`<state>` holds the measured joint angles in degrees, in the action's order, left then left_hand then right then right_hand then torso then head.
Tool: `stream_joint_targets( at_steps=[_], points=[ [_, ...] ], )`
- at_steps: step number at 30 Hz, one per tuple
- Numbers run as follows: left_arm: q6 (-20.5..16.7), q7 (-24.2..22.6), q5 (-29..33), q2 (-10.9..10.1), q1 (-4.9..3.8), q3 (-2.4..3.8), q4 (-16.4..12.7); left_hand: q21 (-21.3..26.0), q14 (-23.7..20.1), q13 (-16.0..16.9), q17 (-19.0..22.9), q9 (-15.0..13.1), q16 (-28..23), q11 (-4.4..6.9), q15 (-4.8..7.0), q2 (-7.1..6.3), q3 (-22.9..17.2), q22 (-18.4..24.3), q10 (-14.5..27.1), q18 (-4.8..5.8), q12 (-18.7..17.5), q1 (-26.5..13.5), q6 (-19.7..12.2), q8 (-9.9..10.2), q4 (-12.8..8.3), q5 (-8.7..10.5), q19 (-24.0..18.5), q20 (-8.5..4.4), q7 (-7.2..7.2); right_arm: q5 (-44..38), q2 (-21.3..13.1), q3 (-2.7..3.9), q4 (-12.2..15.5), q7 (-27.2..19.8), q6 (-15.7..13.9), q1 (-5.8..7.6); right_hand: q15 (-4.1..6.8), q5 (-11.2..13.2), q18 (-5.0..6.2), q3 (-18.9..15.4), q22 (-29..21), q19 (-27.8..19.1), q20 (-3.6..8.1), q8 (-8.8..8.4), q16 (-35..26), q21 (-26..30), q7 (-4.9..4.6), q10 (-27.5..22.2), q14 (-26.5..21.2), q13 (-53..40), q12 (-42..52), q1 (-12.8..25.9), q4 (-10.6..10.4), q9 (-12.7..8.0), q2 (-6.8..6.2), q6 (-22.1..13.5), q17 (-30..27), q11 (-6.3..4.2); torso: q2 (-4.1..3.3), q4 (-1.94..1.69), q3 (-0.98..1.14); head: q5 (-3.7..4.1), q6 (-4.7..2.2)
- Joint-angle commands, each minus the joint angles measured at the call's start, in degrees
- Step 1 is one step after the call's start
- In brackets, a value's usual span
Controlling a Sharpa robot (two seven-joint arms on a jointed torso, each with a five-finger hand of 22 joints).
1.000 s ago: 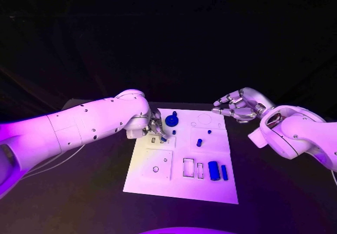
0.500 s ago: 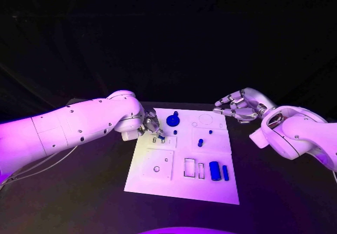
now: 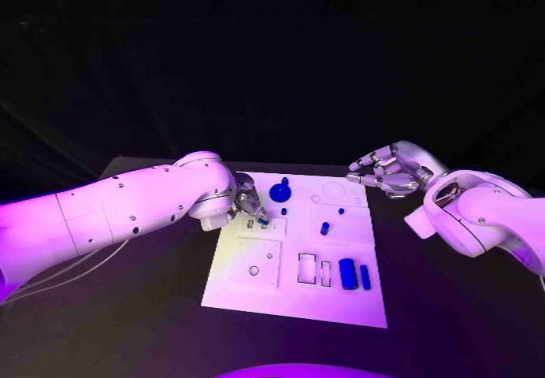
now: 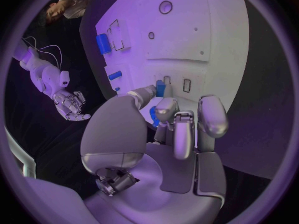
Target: Assemble the parts on the task board
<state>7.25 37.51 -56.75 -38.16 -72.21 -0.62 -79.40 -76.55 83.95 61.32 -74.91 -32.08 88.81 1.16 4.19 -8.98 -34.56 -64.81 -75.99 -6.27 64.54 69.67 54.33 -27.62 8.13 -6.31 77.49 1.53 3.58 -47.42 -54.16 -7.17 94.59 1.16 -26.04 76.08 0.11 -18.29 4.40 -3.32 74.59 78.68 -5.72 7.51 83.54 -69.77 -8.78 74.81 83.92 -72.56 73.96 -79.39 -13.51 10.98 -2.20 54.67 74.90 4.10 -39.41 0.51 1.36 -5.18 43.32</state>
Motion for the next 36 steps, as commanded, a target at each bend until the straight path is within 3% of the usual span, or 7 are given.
stream_joint_targets(
  at_steps=[1, 36],
  points=[
    [-0.9, -0.4, -2.2, 0.3, 0.21, 0.03, 0.2, -0.2, 5.6, -0.1, -13.7, -0.1, 0.0, 0.09, 0.32, -0.06, -4.4, -0.1, -0.4, 1.05, -0.4, -0.7, 0.9, -0.3, -4.0, -0.33, -0.1, -0.06, -0.62, -0.2, 0.0, -0.01, 0.0, -0.1, 0.5, -0.06, 0.39, -0.2, 0.55, -0.4, -0.1, -0.5, 0.06, 0.35, -0.3, 0.4, 0.25, -0.1, 3.4, 0.0, -0.1, 0.5, -0.1, 0.1, -0.10, 0.1, 4.1, -0.33, -0.01, 0.05, 0.03, 0.00, 0.13],
    [3.7, 1.8, -3.4, 1.6, 0.56, -0.13, 2.2, -0.6, 5.6, -0.4, -13.7, -0.8, 0.0, 0.21, 0.40, -0.32, -5.5, -0.7, -0.6, 1.18, -0.6, -2.9, 1.1, -0.8, -4.1, -0.25, 0.2, -0.01, -0.80, -0.2, 0.2, -0.01, -0.2, -0.3, 0.6, -0.26, 0.39, -0.3, 0.56, -0.5, -0.1, -0.5, 0.07, 0.37, -0.4, 0.5, 0.26, -0.1, 3.4, 0.0, -0.2, 0.7, -0.1, 0.1, -0.11, 0.1, 4.1, -0.34, 0.00, 0.04, 0.05, -0.14, 0.76]
  ],
)
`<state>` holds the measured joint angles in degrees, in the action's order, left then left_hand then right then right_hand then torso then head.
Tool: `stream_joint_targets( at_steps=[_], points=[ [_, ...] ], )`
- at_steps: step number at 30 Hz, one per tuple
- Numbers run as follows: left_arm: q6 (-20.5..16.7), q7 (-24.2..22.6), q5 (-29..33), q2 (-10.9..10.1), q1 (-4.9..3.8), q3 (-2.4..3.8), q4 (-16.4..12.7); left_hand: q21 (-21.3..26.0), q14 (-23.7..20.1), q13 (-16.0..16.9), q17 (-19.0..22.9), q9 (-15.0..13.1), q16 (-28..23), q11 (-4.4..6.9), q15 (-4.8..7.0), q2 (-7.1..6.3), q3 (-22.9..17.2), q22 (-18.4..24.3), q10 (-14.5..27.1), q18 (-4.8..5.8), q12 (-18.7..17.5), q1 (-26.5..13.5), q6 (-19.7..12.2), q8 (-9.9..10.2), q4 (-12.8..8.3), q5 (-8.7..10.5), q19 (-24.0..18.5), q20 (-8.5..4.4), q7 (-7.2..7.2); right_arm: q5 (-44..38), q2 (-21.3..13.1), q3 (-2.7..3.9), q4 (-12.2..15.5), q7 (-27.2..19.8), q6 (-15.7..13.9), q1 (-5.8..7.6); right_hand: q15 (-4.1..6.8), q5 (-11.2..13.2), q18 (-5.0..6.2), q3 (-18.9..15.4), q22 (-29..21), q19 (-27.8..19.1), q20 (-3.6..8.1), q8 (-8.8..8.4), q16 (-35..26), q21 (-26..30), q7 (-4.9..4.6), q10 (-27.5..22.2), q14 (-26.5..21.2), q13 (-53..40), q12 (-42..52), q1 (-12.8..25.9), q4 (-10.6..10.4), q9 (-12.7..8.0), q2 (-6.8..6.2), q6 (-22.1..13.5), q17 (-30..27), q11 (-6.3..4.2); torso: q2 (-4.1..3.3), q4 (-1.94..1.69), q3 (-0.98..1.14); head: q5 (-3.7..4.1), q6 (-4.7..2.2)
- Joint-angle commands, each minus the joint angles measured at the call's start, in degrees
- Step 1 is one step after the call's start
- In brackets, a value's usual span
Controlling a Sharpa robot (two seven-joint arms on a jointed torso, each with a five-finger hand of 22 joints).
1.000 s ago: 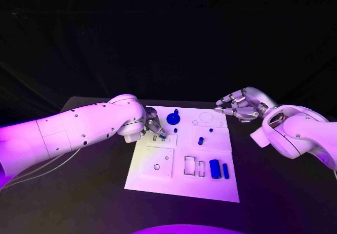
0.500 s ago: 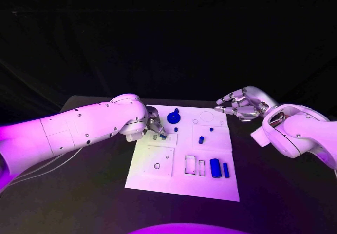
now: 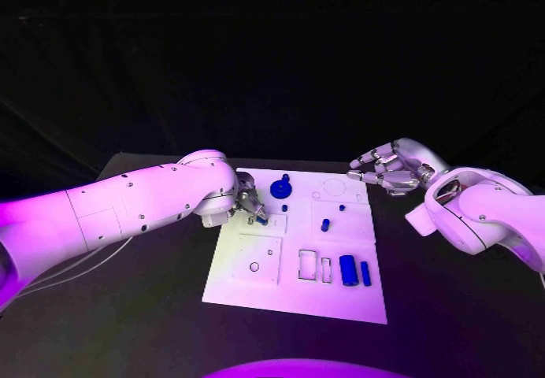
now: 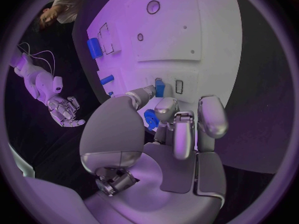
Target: Assemble the parts on the task board
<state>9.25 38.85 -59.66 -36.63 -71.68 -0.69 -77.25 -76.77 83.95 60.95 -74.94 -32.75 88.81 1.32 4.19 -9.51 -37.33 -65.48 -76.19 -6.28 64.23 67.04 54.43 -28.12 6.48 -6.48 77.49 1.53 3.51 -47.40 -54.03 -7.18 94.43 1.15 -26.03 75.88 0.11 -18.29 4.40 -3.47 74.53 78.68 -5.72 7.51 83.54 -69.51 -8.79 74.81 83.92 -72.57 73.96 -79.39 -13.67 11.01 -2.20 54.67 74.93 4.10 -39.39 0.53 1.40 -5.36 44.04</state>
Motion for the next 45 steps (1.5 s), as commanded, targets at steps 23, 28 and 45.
stream_joint_targets(
  at_steps=[23, 28, 45],
  points=[
    [2.2, 0.4, -0.3, 0.3, 0.04, -0.13, -0.2, -0.6, 5.6, 0.2, -13.6, -0.5, 0.0, 0.22, 0.53, 0.04, -2.8, -0.5, -0.8, 1.26, 0.0, -1.9, 1.5, -0.7, -2.2, 0.23, 0.4, 0.00, -0.96, -0.2, 0.2, 0.00, -0.1, -0.3, 0.7, -0.17, 0.39, -0.3, 0.56, -0.4, -0.1, -0.5, 0.07, 0.38, -0.4, 0.2, 0.26, -0.1, 3.4, 0.0, -0.2, 0.7, 0.0, 0.1, -0.11, 0.1, 4.1, -0.34, -0.02, 0.04, 0.03, -0.09, 0.21],
    [2.3, 0.6, -0.3, 0.5, 0.04, -0.17, -0.1, -0.8, 5.6, 0.4, -13.6, -0.6, 0.0, 0.29, 0.59, -0.17, -2.6, -0.8, -1.0, 1.31, 0.1, -2.7, 1.6, -0.9, -2.0, 0.41, 0.6, -0.02, -1.04, -0.2, 0.2, 0.00, 0.0, -0.3, 0.7, -0.17, 0.39, -0.3, 0.57, -0.4, -0.1, -0.5, 0.07, 0.39, -0.4, 0.3, 0.27, -0.1, 3.4, 0.1, -0.2, 0.8, 0.0, 0.1, -0.11, 0.1, 4.0, -0.34, -0.05, 0.02, 0.03, -0.03, 0.29],
    [3.5, 0.9, -0.7, 0.7, 0.04, -0.29, 0.0, -1.3, 5.6, 0.7, -13.7, -1.1, 0.0, 0.60, 0.82, -0.33, -2.0, -1.7, -1.5, 1.48, 0.5, -3.9, 2.5, -1.5, -1.8, 0.48, 1.1, -0.14, -1.45, -0.2, 0.1, 0.00, 0.0, -0.2, 0.8, -0.20, 0.39, -0.3, 0.57, -0.4, -0.1, -0.5, 0.07, 0.39, -0.4, 0.3, 0.27, -0.1, 3.4, 0.1, -0.2, 0.8, 0.0, 0.1, -0.11, 0.1, 4.0, -0.34, 0.00, -0.06, 0.02, 0.09, 0.64]
  ],
)
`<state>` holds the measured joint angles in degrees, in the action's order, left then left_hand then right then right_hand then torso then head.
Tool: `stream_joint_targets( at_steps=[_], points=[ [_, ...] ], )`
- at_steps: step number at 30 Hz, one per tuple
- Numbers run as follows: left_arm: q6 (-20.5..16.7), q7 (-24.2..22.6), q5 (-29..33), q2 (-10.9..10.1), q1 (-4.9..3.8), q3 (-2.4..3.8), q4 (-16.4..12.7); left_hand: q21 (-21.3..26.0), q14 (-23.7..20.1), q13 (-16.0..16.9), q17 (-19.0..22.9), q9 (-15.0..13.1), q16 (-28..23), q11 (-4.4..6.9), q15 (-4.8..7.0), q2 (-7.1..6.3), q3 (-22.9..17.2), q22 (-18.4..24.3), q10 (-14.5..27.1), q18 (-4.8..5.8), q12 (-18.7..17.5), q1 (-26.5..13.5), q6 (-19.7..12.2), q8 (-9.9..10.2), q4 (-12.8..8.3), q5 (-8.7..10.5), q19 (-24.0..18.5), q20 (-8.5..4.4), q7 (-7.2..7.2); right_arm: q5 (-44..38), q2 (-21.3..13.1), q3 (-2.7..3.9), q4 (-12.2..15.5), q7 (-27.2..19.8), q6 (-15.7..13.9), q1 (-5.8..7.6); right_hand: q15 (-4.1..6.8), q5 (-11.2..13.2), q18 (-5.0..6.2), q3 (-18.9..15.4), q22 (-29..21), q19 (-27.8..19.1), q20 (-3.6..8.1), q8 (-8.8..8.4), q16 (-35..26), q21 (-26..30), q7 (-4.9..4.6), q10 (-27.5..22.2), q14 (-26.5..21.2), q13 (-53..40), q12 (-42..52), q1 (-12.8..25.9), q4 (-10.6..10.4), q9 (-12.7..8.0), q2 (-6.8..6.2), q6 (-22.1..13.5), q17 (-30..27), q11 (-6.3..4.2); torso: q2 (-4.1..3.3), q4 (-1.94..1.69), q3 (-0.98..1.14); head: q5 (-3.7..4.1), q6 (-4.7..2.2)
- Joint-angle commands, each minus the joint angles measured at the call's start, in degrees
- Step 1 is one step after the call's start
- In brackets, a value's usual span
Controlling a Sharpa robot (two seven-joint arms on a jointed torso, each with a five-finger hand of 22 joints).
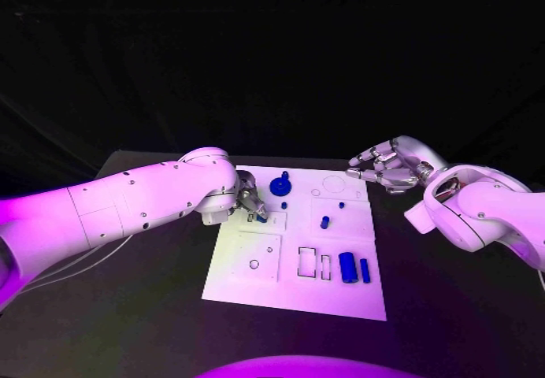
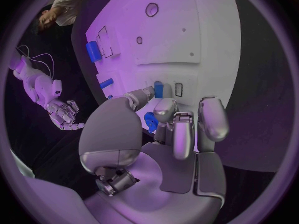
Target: Assemble the parts on the task board
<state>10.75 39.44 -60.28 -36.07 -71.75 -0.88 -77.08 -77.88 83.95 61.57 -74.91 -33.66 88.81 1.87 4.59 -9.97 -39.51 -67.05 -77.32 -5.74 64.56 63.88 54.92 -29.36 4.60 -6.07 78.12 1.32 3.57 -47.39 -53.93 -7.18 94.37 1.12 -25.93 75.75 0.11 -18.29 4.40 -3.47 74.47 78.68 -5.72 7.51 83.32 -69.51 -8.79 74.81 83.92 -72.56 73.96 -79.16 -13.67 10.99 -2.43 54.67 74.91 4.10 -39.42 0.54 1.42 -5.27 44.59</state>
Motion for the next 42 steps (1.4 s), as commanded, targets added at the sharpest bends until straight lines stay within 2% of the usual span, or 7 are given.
stream_joint_targets(
  at_steps=[1, 11, 37, 40, 42],
  points=[
    [2.0, 0.3, 0.0, 0.2, 0.10, -0.11, -0.1, -0.2, 5.6, 0.0, -13.7, -0.2, 0.0, 0.07, 0.43, 0.17, 0.3, -0.1, -0.3, 0.95, 0.1, -0.9, 2.0, -0.3, 0.2, 0.07, 0.5, 0.07, -1.52, -0.2, 0.0, 0.00, 0.0, -0.2, 0.7, -0.07, 0.39, -0.3, 0.57, -0.4, -0.1, -0.5, 0.07, 0.39, -0.2, 0.3, 0.27, -0.1, 3.4, 0.1, -0.2, 0.5, 0.0, 0.1, 0.12, 0.1, 4.1, -0.34, 0.04, -0.08, 0.00, 0.00, 0.08],
    [1.5, 0.3, 0.2, 0.5, 0.10, -0.11, -0.1, -0.5, 5.6, 0.1, -13.7, -0.5, 0.0, 0.21, 0.56, 0.20, 1.3, -0.6, -0.6, 1.03, 0.2, -3.6, 2.4, -0.7, 1.7, 0.07, 0.7, -0.08, -1.68, -0.2, 0.1, 0.00, 0.0, -0.2, 0.7, -0.15, 0.39, -0.3, 0.57, -0.4, -0.1, -0.5, 0.07, 0.39, -0.2, 0.3, 0.27, -0.1, 3.4, 0.1, -0.2, 0.5, 0.0, 0.1, 0.12, 0.1, 4.1, -0.34, 0.03, -0.03, -0.01, -0.09, 0.21],
    [1.8, 1.0, 0.4, 1.6, 0.11, -0.17, 1.7, -0.5, 5.6, -0.1, -13.7, -0.6, 0.0, 0.22, 0.59, 0.08, 2.0, -0.6, -0.5, 1.03, 0.0, -4.7, 2.4, -0.7, 2.4, 0.06, 0.7, -0.14, -1.68, -0.2, 0.0, 0.00, 0.0, -0.2, 0.7, -0.19, 0.40, -0.3, 0.60, -0.6, -0.1, -0.6, 0.08, 0.42, -0.3, 0.5, 0.28, -0.2, 3.4, 0.2, -0.3, 0.7, -0.1, 0.1, 0.13, 0.1, 3.9, -0.35, 0.02, -0.05, 0.01, 0.13, 0.33],
    [2.0, 1.0, 0.4, 1.7, 0.11, -0.18, 1.8, -0.5, 5.6, -0.1, -13.7, -0.7, 0.0, 0.17, 0.56, -0.12, 2.5, -0.6, -0.5, 1.03, 0.0, -5.4, 2.4, -0.8, 2.8, 0.10, 0.7, -0.15, -1.63, -0.2, 0.0, 0.00, 0.0, -0.2, 0.7, -0.21, 0.40, -0.3, 0.60, -0.6, -0.1, -0.6, 0.08, 0.42, -0.3, 0.5, 0.28, -0.2, 3.4, 0.2, -0.3, 0.7, -0.1, 0.1, 0.13, 0.1, 3.9, -0.35, 0.02, -0.06, -0.01, 0.12, 0.38],
    [2.1, 1.1, 0.4, 1.7, 0.11, -0.18, 1.8, -0.5, 5.6, 0.0, -13.7, -0.7, 0.0, 0.05, 0.46, -0.18, 4.0, -0.7, -0.6, 1.05, 0.1, -6.8, 2.6, -0.9, 4.0, 0.25, 0.7, -0.12, -1.51, -0.2, 0.0, 0.00, 0.0, -0.2, 0.7, -0.22, 0.40, -0.3, 0.61, -0.6, -0.2, -0.6, 0.08, 0.42, -0.3, 0.5, 0.28, -0.2, 3.4, 0.2, -0.3, 0.7, -0.1, 0.1, 0.13, 0.1, 3.9, -0.35, 0.05, -0.06, 0.00, 0.12, 0.38]
  ],
)
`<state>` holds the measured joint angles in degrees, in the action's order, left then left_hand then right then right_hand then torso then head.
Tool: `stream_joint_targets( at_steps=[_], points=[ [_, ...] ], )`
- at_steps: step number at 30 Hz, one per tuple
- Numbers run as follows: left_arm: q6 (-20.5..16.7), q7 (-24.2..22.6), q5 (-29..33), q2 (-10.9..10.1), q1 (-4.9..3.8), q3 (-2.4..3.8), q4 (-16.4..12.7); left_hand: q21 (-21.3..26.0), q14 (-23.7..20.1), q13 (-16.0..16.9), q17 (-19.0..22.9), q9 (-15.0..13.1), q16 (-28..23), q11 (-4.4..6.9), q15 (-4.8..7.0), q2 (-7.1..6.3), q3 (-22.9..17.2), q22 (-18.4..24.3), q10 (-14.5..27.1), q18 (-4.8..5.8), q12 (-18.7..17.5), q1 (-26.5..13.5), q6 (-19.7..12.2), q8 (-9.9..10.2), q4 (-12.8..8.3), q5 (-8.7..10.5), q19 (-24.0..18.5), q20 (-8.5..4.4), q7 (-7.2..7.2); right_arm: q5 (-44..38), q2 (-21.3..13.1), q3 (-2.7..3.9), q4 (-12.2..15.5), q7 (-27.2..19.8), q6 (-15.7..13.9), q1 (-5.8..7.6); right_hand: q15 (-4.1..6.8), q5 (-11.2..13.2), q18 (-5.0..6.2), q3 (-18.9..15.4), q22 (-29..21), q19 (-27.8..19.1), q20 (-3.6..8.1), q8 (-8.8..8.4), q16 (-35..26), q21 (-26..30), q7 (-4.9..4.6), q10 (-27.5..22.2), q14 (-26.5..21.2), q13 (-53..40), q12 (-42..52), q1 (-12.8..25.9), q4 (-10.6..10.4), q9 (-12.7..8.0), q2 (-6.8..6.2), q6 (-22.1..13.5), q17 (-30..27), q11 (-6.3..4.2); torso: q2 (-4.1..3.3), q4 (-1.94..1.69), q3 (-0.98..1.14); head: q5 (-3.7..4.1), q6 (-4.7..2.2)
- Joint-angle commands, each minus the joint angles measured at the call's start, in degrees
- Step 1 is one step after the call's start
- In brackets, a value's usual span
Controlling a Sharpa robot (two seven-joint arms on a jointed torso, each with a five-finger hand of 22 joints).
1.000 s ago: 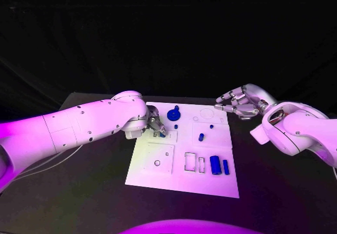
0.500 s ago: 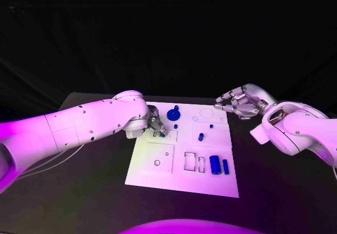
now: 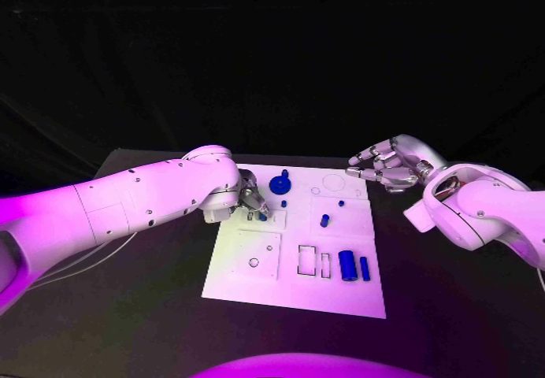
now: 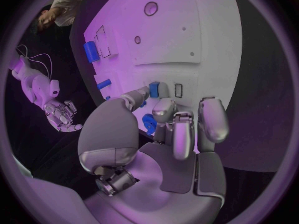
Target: Assemble the parts on the task board
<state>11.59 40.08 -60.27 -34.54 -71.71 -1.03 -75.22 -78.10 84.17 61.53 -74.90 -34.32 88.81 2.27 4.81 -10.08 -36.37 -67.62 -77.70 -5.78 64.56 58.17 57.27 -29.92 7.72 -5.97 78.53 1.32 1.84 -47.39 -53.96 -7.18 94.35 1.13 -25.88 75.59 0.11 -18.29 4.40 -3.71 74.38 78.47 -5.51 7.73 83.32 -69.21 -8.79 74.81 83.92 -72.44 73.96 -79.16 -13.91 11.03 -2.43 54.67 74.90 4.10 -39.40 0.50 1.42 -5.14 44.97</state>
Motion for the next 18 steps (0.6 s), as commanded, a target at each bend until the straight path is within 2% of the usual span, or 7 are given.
stream_joint_targets(
  at_steps=[1, 11, 14, 18],
  points=[
    [1.3, 0.5, 0.4, 0.2, 0.07, -0.04, 0.0, -0.3, 5.4, 0.0, -13.7, -0.1, 0.0, -0.36, 0.22, 0.00, 1.5, -0.1, -0.2, 1.10, 0.2, -1.6, 0.3, -0.4, 1.2, 0.16, 0.4, -0.11, 0.24, -0.2, 0.0, 0.00, 0.1, -0.3, 0.6, -0.07, 0.40, -0.3, 0.62, -0.4, -0.1, -0.4, -0.13, 0.21, -0.3, 0.3, 0.28, -0.2, 3.3, 0.1, -0.3, 0.7, 0.1, 0.1, 0.12, 0.1, 3.9, -0.35, 0.04, -0.02, 0.01, 0.01, 0.00],
    [1.5, 0.8, 0.3, 0.2, 0.07, -0.04, 0.2, -0.4, 5.4, 0.1, -13.7, -0.3, 0.0, -0.44, 0.17, 0.01, 11.6, -0.4, -0.1, 1.13, 0.4, -3.1, 0.4, -0.4, 4.2, 0.17, 0.4, -0.03, 0.25, -0.2, -0.1, 0.00, 0.1, -0.3, 0.7, -0.09, 0.40, -0.3, 0.66, -0.5, -0.3, -0.5, -0.12, 0.20, -0.4, 0.5, 0.27, -0.3, 3.3, 0.2, -0.4, 0.9, 0.0, 0.0, 0.07, 0.0, 3.7, -0.34, 0.04, -0.01, -0.01, 0.10, -0.02],
    [1.4, 0.8, 0.3, 0.2, 0.07, -0.04, 0.2, -0.4, 5.4, 0.1, -13.7, -0.3, 0.0, -0.35, 0.24, 0.55, 14.5, -0.5, -0.1, 1.14, 0.5, -2.4, 0.5, -0.5, 4.8, 0.12, 0.5, -0.07, 0.17, -0.2, -0.1, 0.00, 0.1, -0.2, 0.8, -0.09, 0.40, -0.3, 0.66, -0.5, -0.3, -0.5, -0.12, 0.20, -0.4, 0.5, 0.27, -0.3, 3.3, 0.2, -0.4, 0.9, 0.0, 0.0, 0.07, 0.0, 3.7, -0.34, 0.03, -0.03, -0.01, 0.14, -0.06],
    [1.1, 0.8, 0.2, 0.1, 0.07, -0.03, 0.1, -0.4, 5.4, 0.1, -13.7, -0.4, 0.0, -0.31, 0.26, 1.10, 16.4, -0.5, -0.1, 1.13, 0.4, -1.6, 0.5, -0.6, 5.4, 0.08, 0.5, -0.11, 0.13, -0.2, -0.1, 0.00, 0.1, -0.2, 0.8, -0.09, 0.40, -0.3, 0.66, -0.6, -0.3, -0.5, -0.12, 0.19, -0.4, 0.5, 0.27, -0.3, 3.3, 0.2, -0.4, 1.0, 0.0, 0.0, 0.05, -0.1, 3.8, -0.33, 0.01, -0.04, -0.06, 0.14, -0.13]
  ],
)
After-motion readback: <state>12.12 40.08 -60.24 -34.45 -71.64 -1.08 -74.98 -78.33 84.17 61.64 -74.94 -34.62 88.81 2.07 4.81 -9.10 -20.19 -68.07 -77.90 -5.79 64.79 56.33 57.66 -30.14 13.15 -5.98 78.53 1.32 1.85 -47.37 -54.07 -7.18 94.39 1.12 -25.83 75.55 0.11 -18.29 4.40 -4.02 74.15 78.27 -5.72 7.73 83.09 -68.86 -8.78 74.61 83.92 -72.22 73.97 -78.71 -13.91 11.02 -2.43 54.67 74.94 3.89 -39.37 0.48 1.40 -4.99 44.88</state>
